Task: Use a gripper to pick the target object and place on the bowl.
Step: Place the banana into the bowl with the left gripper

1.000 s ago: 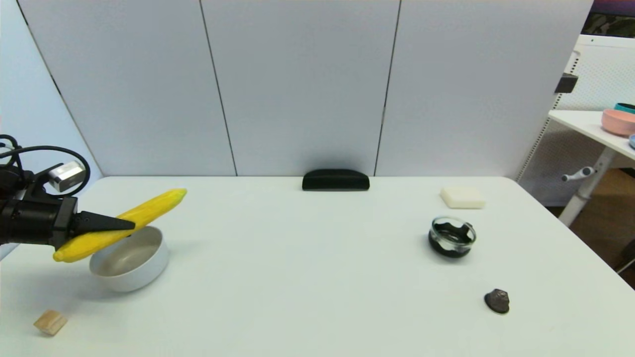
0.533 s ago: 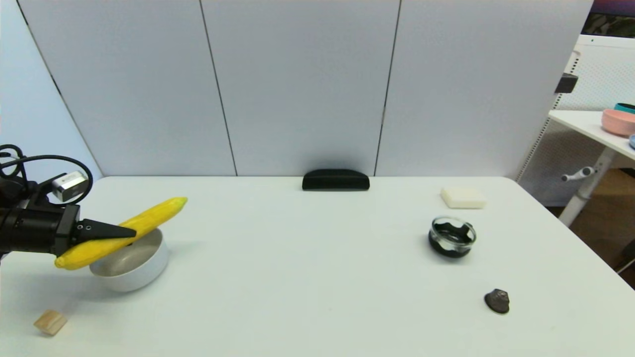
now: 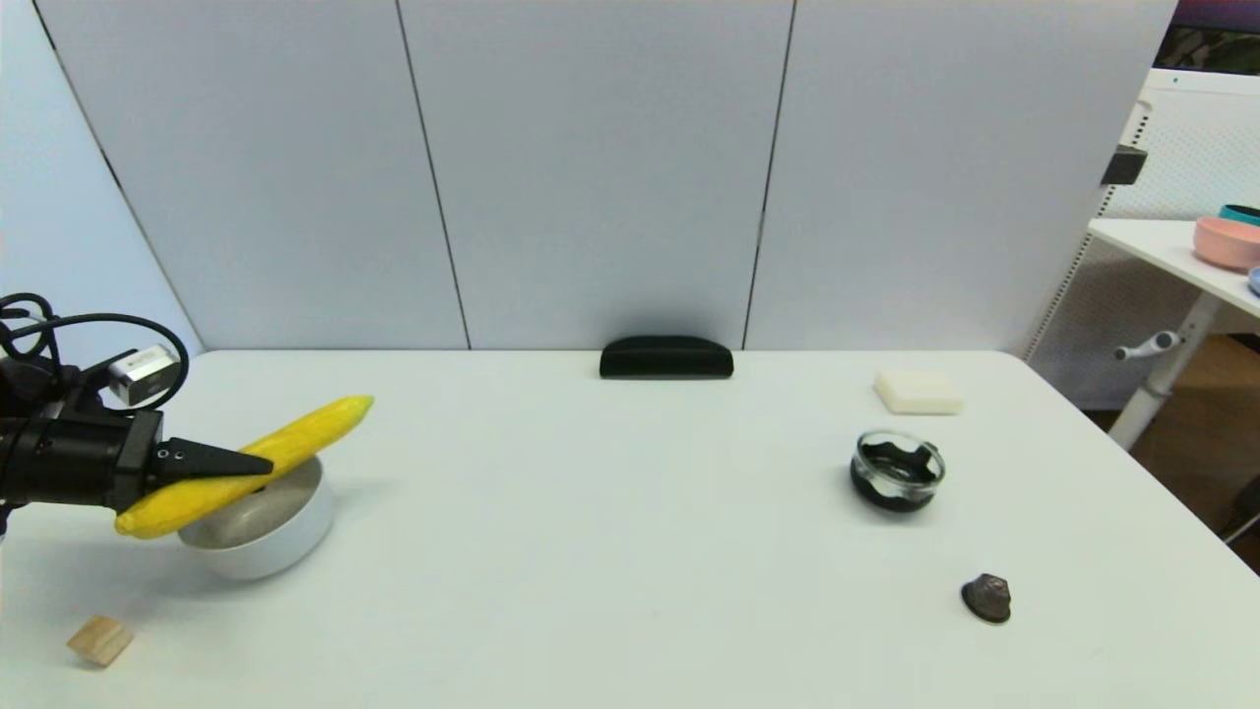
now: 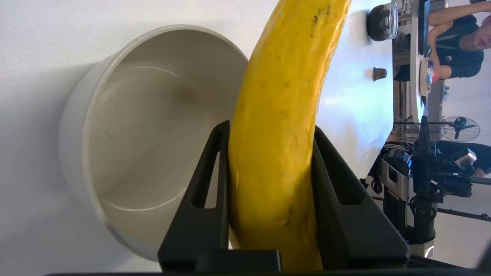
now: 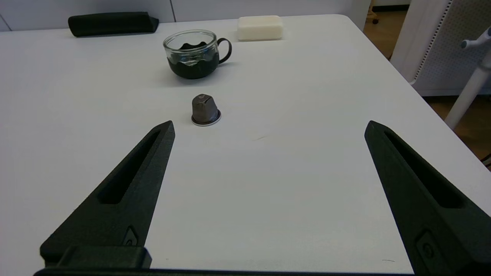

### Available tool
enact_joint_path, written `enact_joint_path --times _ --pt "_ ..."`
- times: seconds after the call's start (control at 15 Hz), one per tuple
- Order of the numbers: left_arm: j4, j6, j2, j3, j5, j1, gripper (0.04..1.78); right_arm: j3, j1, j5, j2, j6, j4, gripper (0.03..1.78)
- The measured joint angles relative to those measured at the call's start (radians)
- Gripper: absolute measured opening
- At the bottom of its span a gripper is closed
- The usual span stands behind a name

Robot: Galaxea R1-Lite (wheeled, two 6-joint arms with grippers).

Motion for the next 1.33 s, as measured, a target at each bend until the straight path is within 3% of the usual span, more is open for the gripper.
enact_joint_path --times 0.27,0.53,1.33 --pt "-0.001 0.001 0.002 -0.001 -0.001 0.004 1.12 0.000 0.000 0.000 0.000 0.000 0.000 1.71" --pt "-0.002 0.001 -0.003 -0.007 -0.002 0.017 1.35 0.000 0.000 0.000 0.000 0.000 0.000 1.71" --pt "0.000 -0.004 -0.073 -0.210 -0.003 0.064 1.62 0.000 0.000 0.000 0.000 0.000 0.000 1.71"
